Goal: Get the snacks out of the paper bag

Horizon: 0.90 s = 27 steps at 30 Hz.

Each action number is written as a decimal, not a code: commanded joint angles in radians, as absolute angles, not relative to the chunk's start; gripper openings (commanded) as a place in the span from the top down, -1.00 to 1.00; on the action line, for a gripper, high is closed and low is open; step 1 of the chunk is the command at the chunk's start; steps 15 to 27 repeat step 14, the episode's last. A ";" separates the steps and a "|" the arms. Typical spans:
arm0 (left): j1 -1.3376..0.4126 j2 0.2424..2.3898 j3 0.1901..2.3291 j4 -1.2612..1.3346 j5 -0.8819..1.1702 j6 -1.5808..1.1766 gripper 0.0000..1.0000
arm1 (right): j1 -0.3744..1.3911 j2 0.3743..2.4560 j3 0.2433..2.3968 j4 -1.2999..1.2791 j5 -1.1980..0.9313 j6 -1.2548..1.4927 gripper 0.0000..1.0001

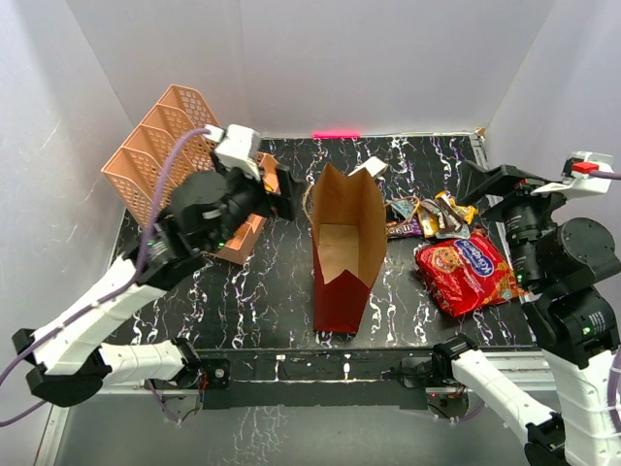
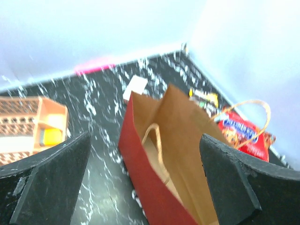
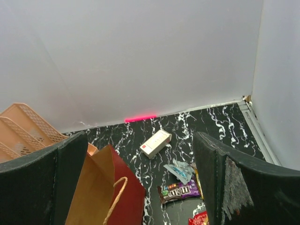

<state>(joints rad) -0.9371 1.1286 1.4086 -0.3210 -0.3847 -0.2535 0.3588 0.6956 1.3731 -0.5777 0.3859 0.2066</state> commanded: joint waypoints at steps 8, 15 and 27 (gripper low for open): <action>-0.932 0.959 1.610 -0.226 -0.471 -0.027 -0.97 | 0.360 0.713 1.471 -0.585 0.382 0.197 -0.97; -0.931 0.932 1.630 -0.241 -0.461 -0.021 -0.97 | 0.359 0.737 1.509 -0.631 0.363 0.213 -0.97; -0.931 0.932 1.630 -0.241 -0.461 -0.021 -0.97 | 0.359 0.737 1.509 -0.631 0.363 0.213 -0.97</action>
